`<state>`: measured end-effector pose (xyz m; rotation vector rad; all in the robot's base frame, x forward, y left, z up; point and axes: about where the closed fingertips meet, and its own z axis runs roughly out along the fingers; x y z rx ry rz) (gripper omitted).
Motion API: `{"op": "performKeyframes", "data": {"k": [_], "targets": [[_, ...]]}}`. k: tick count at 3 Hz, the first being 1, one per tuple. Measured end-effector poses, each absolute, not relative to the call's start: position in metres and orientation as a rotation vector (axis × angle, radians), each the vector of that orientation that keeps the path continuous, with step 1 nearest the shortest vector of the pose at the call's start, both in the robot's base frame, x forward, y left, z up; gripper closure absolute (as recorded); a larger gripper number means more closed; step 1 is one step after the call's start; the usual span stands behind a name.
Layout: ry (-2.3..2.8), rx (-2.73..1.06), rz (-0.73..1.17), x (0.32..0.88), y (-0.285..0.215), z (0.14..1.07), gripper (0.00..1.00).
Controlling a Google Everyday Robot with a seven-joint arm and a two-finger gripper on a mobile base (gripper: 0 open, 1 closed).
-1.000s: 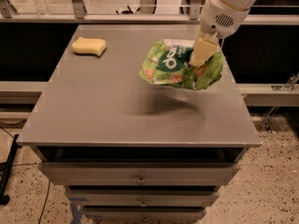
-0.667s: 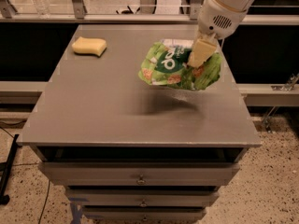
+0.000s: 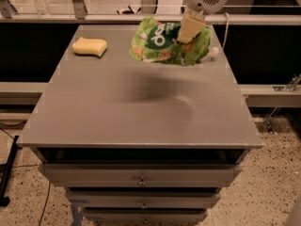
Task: Move green rice chip bag near sponge
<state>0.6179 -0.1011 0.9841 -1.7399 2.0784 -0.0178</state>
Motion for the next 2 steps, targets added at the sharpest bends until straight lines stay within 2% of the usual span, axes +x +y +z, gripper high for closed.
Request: {"op": "performKeyframes", "data": {"k": [2], "targets": [[1.926, -1.724, -0.128, 0.666, -0.076, 1.030, 1.00]]}}
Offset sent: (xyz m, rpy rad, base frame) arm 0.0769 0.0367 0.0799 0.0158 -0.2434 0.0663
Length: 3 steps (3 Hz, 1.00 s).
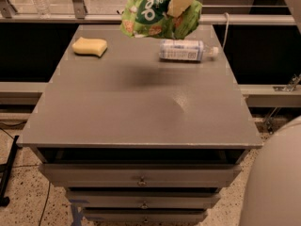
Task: Move green rice chip bag near sponge
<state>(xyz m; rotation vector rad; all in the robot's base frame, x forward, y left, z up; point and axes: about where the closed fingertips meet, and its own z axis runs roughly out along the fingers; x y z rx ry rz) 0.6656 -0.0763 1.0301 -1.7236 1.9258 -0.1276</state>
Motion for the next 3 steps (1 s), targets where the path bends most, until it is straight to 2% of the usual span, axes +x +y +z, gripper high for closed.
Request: {"op": "performKeyframes", "data": {"k": [2, 3], "targets": [[1.822, -1.650, -0.116, 0.723, -0.048, 1.052, 1.00], [1.822, -1.650, -0.116, 0.723, -0.048, 1.052, 1.00]]}}
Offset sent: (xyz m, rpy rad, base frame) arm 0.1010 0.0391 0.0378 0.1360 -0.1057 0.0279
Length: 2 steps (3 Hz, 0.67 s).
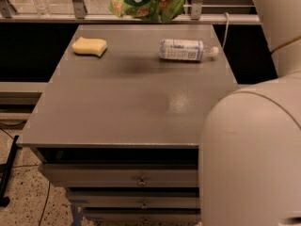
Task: Move green rice chip bag near sponge
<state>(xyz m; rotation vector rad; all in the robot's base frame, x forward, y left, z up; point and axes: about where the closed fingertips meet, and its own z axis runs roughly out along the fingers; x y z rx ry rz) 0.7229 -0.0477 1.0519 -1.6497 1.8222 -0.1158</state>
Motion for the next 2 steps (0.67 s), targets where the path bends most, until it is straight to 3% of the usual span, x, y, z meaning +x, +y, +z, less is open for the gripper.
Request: {"op": "performKeyframes", "data": {"k": [2], "targets": [[1.818, -1.654, -0.113, 0.762, -0.022, 1.028, 1.00]]}}
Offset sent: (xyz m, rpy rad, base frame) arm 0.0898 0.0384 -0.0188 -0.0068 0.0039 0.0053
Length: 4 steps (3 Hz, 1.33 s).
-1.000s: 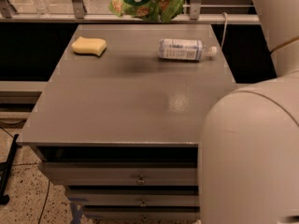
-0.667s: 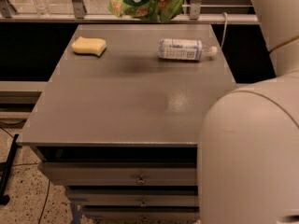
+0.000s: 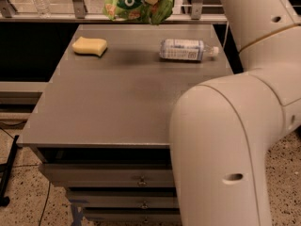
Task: Move green rice chip bag near sponge
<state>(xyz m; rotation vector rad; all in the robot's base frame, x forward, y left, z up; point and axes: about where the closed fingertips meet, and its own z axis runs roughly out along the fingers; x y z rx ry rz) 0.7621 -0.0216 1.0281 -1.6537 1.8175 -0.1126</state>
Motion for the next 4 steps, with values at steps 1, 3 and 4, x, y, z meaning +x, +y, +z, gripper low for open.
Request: {"op": "performKeyframes", "data": {"k": [1, 3, 4], "targets": [[1.853, -1.616, -0.145, 0.790, -0.005, 1.012, 1.00], [1.936, -1.424, -0.258, 0.844, 0.024, 0.997, 1.00], [1.962, -1.345, -0.232, 0.857, 0.042, 0.990, 1.00]]}}
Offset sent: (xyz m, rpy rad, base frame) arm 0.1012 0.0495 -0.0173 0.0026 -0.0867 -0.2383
